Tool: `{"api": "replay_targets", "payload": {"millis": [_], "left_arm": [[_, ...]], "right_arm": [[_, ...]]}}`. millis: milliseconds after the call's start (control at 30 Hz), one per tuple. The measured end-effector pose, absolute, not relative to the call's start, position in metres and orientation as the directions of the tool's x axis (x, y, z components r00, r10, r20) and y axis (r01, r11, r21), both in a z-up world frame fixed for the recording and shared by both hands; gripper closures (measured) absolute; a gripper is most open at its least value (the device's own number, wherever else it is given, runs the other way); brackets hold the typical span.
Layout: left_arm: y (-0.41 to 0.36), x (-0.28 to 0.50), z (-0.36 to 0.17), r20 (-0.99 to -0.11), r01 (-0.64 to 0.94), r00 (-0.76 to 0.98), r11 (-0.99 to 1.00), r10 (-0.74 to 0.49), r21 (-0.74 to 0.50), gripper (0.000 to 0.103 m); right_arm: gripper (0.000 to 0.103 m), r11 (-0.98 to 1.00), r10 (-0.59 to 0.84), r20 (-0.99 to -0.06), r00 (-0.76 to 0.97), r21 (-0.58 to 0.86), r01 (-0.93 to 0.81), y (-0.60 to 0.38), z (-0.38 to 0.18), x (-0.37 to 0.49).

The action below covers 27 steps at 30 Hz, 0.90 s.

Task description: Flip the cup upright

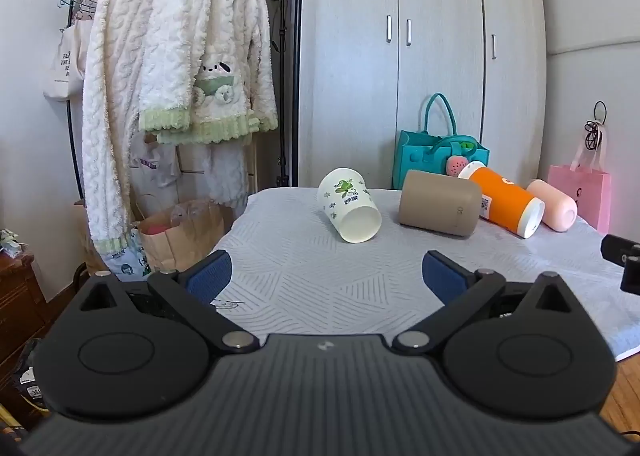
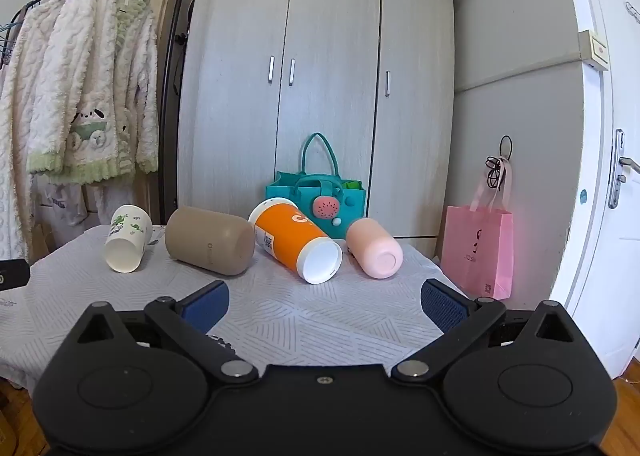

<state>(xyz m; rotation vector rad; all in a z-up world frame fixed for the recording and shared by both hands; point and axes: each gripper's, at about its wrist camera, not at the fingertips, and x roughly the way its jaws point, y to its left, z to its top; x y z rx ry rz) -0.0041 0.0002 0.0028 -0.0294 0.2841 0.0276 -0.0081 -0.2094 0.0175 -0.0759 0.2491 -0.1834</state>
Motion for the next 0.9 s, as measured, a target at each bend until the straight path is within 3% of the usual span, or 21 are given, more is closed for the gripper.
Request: {"api": "replay_targets", "payload": {"millis": [900], "left_arm": [[0.009,-0.0054,-0.0069,-0.254,-0.01,0.967,0.999,0.0,-0.037,0.0]], "right_arm": [[0.0,0.984,-0.167,-0.259,0.951,-0.098,0.146,-0.205,0.01,-0.0024]]}}
